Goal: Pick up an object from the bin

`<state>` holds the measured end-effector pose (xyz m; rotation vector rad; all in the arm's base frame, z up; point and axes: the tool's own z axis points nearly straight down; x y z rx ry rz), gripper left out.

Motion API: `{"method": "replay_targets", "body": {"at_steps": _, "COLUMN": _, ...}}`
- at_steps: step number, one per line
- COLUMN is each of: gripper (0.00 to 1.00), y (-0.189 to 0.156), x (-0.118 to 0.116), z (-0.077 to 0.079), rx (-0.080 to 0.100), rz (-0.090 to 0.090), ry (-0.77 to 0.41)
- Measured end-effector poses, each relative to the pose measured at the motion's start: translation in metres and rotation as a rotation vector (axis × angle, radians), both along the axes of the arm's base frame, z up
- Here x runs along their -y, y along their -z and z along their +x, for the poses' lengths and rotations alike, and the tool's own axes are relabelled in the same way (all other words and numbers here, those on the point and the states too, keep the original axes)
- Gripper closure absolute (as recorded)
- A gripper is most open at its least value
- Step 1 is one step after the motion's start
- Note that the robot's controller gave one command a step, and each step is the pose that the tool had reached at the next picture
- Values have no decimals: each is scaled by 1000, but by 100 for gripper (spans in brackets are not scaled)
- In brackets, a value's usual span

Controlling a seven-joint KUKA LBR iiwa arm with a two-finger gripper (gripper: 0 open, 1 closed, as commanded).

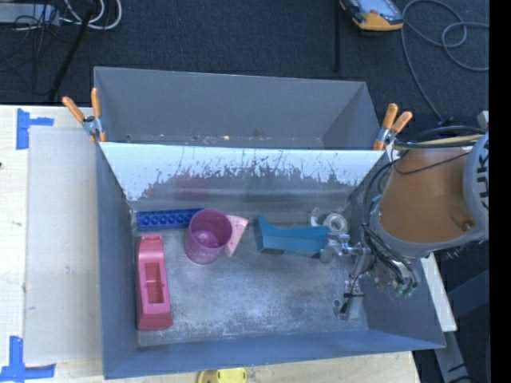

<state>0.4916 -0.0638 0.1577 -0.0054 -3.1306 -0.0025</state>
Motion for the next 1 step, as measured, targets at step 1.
{"method": "replay_targets", "body": {"at_steps": 1, "gripper": 0, "y": -4, "x": 0, "z": 2, "rx": 8, "rz": -1, "ry": -3}}
